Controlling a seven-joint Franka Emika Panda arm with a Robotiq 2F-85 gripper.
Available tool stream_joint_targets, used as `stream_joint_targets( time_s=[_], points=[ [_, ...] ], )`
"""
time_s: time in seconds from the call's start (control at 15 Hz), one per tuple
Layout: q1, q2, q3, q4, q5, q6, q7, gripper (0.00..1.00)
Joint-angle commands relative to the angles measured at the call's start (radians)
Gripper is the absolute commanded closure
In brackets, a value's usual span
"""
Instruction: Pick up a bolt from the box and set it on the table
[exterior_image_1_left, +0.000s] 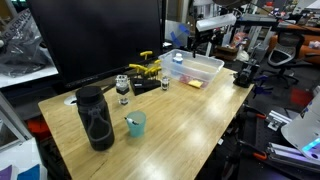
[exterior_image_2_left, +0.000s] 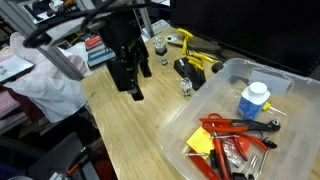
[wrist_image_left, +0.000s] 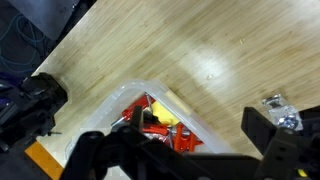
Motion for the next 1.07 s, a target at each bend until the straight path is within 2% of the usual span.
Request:
stream_joint_targets(
  time_s=[0.0,0.13,0.2,0.27,0.87,0.93,1.0],
  points=[
    [-0.013,0.054,-0.042,0.030,0.056,0.049,0.108,0.00],
    [-0.023,0.076,-0.074,0.026,0.065,0.077,0.185,0.00],
    [-0.025,0.086,-0.086,0.031,0.059,0.045,0.232,0.00],
    [-0.013,0.072,-0.085,0.018,0.044,0.060,0.167,0.00],
    [-0.007,0.076,-0.088,0.018,0.042,0.061,0.175,0.00],
    [-0.013,0.086,-0.095,0.018,0.007,0.070,0.231,0.00],
    [-0.018,0.090,-0.101,0.016,0.017,0.078,0.229,0.00]
  ],
)
